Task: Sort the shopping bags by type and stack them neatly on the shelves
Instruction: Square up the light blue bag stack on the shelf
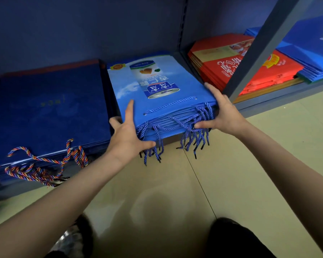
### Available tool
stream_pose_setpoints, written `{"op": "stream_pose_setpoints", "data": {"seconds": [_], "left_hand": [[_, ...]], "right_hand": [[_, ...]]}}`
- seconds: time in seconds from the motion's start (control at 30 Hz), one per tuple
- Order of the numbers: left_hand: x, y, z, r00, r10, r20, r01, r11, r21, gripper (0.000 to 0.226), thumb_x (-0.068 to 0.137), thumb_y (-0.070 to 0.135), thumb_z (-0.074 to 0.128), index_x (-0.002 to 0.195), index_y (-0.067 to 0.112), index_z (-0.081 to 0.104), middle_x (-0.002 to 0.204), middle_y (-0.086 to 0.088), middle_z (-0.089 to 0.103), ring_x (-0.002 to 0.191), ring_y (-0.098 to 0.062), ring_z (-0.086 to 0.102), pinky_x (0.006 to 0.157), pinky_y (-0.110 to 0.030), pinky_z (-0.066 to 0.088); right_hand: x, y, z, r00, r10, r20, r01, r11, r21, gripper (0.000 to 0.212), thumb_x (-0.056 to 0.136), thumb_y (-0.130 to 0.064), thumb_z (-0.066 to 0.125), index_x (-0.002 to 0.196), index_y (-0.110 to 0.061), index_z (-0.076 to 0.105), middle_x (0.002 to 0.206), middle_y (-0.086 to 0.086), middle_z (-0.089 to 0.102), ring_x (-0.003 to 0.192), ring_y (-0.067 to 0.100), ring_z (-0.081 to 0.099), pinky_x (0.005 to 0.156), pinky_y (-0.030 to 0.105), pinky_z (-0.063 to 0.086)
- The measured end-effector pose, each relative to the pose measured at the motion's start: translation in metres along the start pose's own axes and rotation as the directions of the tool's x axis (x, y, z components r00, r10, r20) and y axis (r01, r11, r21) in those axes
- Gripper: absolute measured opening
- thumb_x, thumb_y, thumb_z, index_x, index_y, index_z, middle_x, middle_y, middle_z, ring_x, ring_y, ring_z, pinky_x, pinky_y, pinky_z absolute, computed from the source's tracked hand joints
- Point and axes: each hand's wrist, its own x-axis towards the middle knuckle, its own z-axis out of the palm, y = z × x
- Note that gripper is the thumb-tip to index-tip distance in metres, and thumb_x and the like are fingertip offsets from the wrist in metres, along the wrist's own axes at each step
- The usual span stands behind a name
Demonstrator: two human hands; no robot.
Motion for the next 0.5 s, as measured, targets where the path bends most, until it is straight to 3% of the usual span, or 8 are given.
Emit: {"op": "stream_pose_setpoints", "data": {"seconds": [0.1,0.17,0.27,0.4,0.5], "left_hand": [[0.006,-0.006,-0.002,1.000,0.001,-0.017,0.002,0.990,0.144,0.121,0.072,0.014,0.081,0.145,0.042,-0.011,0.138,-0.013,0.014,0.082,-0.023,0.046,0.075,-0.026,0.036],[0.008,-0.014,0.005,1.000,0.002,0.005,-0.004,0.955,0.298,0.120,0.074,0.010,0.078,0.145,0.040,-0.013,0.140,-0.018,0.010,0.077,-0.024,0.044,0.073,-0.029,0.036],[0.014,-0.018,0.010,1.000,0.008,0.012,-0.012,0.909,0.417,0.116,0.077,0.013,0.076,0.146,0.038,-0.013,0.138,-0.022,0.015,0.074,-0.026,0.043,0.073,-0.034,0.040],[0.021,-0.015,-0.003,0.999,0.054,-0.003,-0.048,0.908,0.416,0.106,0.080,0.021,0.073,0.147,0.041,-0.007,0.134,-0.023,0.027,0.092,-0.040,0.053,0.082,-0.043,0.045],[0.022,-0.013,-0.005,0.999,0.046,-0.006,-0.039,0.904,0.425,0.103,0.081,0.019,0.073,0.147,0.041,-0.003,0.136,-0.022,0.028,0.096,-0.041,0.054,0.084,-0.044,0.045]], "right_hand": [[0.003,-0.005,0.013,0.995,0.000,0.100,0.005,0.999,-0.051,0.131,0.059,-0.020,0.088,0.147,-0.038,-0.007,0.145,0.009,0.022,0.132,0.024,0.033,0.108,0.035,0.027],[0.002,-0.003,0.027,0.983,0.037,0.182,-0.012,0.990,-0.141,0.130,0.066,-0.014,0.084,0.143,-0.045,-0.015,0.141,0.008,0.016,0.120,0.028,0.042,0.098,0.032,0.033],[0.002,0.000,0.038,0.987,0.072,0.144,-0.046,0.983,-0.176,0.121,0.070,-0.009,0.081,0.144,-0.049,-0.005,0.135,0.009,0.020,0.100,0.031,0.049,0.092,0.035,0.041],[0.009,-0.005,0.030,1.000,0.028,0.001,-0.027,0.987,-0.157,0.111,0.068,-0.008,0.081,0.145,-0.044,0.011,0.127,0.012,0.032,0.107,0.033,0.050,0.098,0.045,0.043],[0.010,-0.004,0.033,0.999,0.042,0.018,-0.039,0.984,-0.172,0.107,0.071,-0.006,0.079,0.145,-0.041,0.010,0.130,0.012,0.031,0.108,0.035,0.051,0.097,0.048,0.044]]}}
